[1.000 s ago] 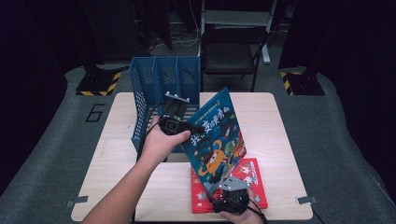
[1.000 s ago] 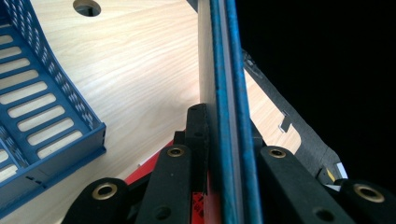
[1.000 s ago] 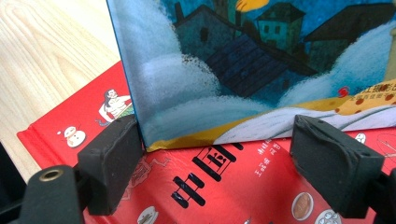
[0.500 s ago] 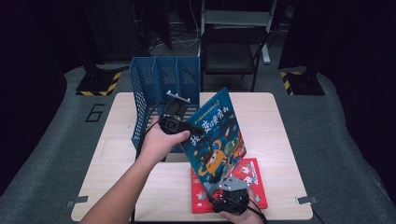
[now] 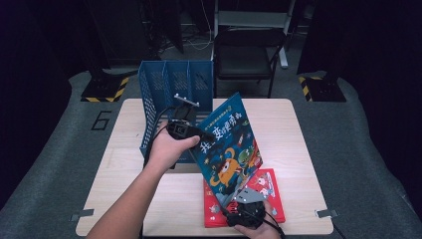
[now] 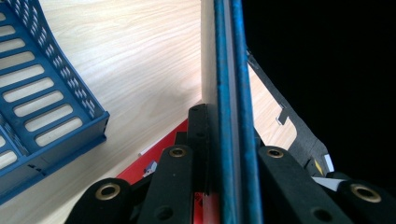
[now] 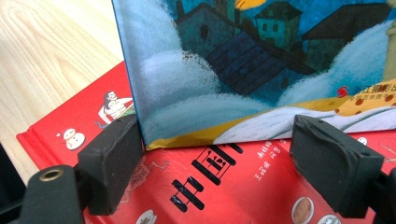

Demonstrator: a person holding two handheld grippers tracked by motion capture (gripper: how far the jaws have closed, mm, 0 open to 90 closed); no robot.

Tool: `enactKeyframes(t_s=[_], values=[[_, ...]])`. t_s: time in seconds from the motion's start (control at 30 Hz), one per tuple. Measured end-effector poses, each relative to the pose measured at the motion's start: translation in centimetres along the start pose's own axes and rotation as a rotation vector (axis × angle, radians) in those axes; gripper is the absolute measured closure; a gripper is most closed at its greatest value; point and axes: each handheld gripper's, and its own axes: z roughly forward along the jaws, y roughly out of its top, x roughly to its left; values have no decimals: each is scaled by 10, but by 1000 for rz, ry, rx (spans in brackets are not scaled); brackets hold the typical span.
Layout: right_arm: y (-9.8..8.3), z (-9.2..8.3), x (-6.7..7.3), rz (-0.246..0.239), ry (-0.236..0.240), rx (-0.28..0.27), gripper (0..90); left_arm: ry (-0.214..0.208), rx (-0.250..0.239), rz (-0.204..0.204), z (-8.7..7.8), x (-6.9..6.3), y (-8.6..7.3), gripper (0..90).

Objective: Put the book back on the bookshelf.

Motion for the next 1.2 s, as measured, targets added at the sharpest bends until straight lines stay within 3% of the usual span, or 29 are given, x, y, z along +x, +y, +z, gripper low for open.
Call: enactKeyframes(t_s=[0.13,0.3,0.43,0.5,0.73,1.2], values=[[0,0,1,13,14,-9,179,-7,1,-2,0,1,1,820],[0,-1,-1,-14,17,-3,195,-13,1,-1,0,3,2,822],[0,-2,-1,-2,23,-8,230,-2,-3,9,-4,4,3,823],[-1,-3,-4,-18,21,-10,256,9,0,14,-7,3,4,824],[-1,-4,-5,-7,20,-11,266,46,2,42,-16,1,6,825],[-2,-6,-12,24,22,-7,278,62,-1,23,-35,14,1,826]])
